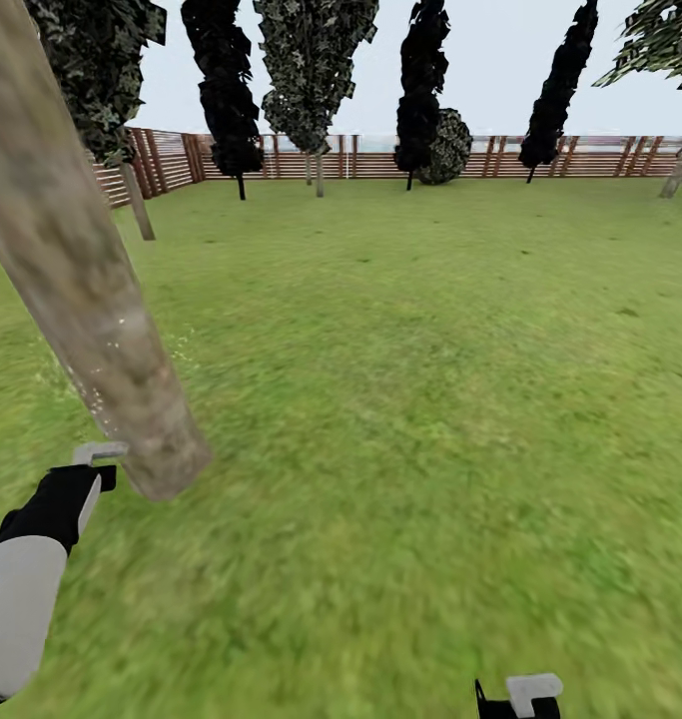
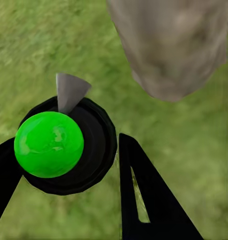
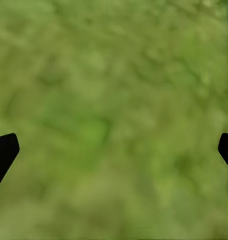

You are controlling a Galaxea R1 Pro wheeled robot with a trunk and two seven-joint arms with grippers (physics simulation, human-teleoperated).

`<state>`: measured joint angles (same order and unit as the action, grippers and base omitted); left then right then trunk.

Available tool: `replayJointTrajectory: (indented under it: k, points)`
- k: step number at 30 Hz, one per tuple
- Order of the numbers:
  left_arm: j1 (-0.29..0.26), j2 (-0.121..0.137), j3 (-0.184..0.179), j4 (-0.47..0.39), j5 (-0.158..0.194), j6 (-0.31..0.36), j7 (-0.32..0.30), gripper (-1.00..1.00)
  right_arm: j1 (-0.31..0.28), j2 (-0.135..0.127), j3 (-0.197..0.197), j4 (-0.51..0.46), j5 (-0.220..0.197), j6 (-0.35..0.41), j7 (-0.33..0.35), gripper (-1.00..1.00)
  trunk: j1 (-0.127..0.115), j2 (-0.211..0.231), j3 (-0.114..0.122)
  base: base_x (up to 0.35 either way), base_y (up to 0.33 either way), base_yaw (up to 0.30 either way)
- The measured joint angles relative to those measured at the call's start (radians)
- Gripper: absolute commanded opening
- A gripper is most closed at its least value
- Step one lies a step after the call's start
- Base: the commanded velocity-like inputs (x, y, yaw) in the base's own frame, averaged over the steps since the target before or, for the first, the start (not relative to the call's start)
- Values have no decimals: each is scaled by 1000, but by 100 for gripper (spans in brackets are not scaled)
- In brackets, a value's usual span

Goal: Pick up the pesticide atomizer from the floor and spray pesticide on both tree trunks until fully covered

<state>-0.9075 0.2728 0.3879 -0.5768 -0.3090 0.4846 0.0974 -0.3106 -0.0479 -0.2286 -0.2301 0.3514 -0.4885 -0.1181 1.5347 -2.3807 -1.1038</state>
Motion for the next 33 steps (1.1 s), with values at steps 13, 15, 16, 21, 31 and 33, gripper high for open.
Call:
replayJointTrajectory:
  k: [13,15,16,21,31,33]
  points:
    - [1,2,-3,1,-2,-4,0,-100,0,1,2,0,0,0,0,100,0,0,0,121,-250,101]
    - [1,2,-3,2,-1,-4,0,-100,0,1,2,0,0,0,0,100,0,0,0,105,-256,274]
    - [1,2,-3,2,-2,-4,0,-100,0,1,2,0,0,0,0,100,0,0,0,105,-256,276]
    - [1,2,-3,2,-2,-4,0,-100,0,1,2,0,0,0,0,100,0,0,0,107,-256,276]
    - [2,5,-3,3,-5,-5,1,-100,0,1,2,0,0,-1,0,100,0,0,0,155,-256,42]
    - [4,5,-3,3,-5,-4,1,-100,0,1,2,0,0,-1,0,100,0,0,0,160,-256,243]
